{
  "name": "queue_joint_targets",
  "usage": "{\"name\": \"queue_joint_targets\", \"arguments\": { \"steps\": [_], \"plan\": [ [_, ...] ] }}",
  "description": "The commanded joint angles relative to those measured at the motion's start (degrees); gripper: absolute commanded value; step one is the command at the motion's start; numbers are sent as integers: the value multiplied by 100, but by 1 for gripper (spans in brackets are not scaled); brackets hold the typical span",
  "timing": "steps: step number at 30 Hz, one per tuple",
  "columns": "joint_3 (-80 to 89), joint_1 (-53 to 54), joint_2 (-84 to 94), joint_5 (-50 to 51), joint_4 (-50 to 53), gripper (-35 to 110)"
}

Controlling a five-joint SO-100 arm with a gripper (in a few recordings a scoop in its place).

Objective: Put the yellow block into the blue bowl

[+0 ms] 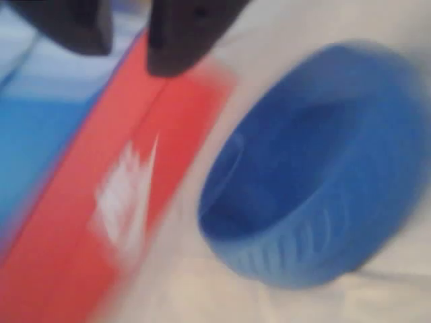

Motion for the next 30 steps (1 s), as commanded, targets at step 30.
{"name": "queue_joint_targets", "arguments": {
  "steps": [30],
  "plan": [
    [-2725,-352,-3032,-8411,589,28]
  ]
}}
